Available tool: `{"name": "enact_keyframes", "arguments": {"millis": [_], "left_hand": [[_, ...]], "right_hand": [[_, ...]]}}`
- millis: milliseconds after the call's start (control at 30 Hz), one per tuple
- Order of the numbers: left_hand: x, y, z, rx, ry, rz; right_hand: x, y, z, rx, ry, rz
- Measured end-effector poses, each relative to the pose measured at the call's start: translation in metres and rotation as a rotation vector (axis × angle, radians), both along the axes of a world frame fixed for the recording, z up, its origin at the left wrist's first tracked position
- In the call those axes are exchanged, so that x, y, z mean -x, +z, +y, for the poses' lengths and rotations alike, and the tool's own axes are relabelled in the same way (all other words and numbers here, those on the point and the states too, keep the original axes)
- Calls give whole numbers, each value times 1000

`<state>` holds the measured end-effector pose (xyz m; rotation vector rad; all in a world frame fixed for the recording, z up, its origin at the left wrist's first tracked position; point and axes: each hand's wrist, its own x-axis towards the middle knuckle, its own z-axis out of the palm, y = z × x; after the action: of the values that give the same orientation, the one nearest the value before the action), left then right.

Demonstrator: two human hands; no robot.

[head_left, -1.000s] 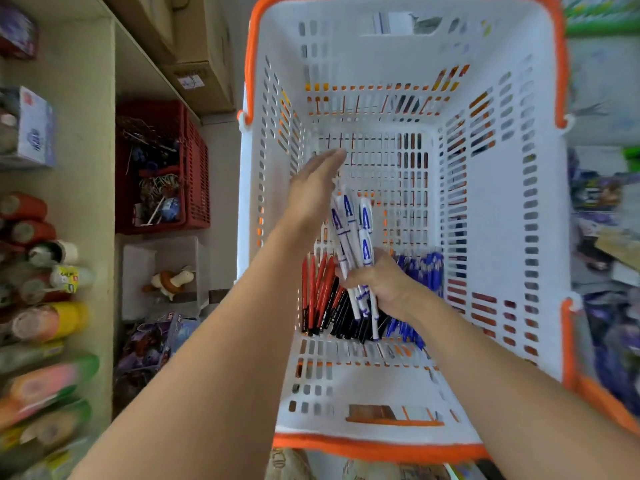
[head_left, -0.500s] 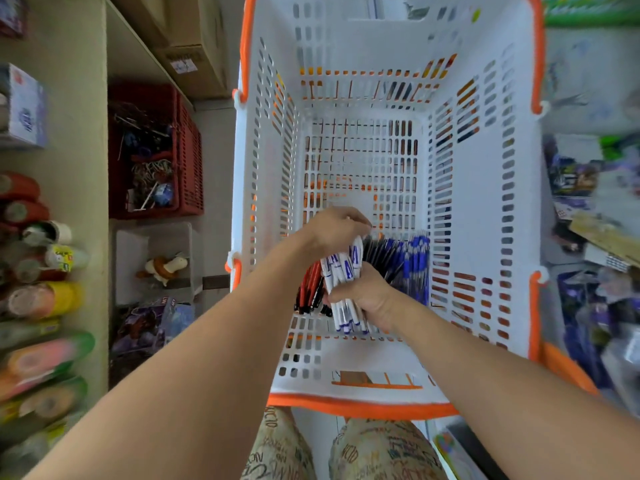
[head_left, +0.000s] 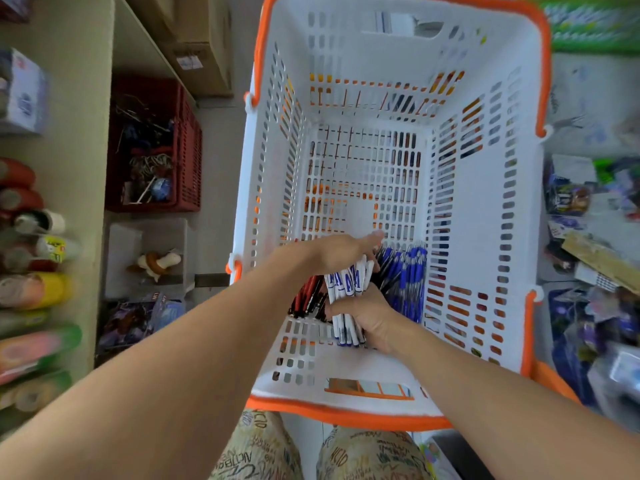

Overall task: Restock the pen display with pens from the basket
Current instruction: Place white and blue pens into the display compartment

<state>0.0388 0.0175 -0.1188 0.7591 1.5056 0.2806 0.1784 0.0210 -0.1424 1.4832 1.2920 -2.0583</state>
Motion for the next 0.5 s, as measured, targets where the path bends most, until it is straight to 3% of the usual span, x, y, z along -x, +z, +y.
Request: {"name": "enact_keyframes", "arguments": {"millis": [67, 167, 300, 500], "left_hand": [[-1, 6, -6, -95, 339, -130], [-3, 11, -19, -126, 791, -169], [-26, 16, -27, -80, 762, -188], [-44, 53, -29, -197, 1028, -234]], "right_hand": [[1, 4, 2, -10, -18, -13], [5, 13, 12, -35, -80, -17], [15, 38, 23, -113, -34, 76], [16, 81, 28, -371, 97, 134]]}}
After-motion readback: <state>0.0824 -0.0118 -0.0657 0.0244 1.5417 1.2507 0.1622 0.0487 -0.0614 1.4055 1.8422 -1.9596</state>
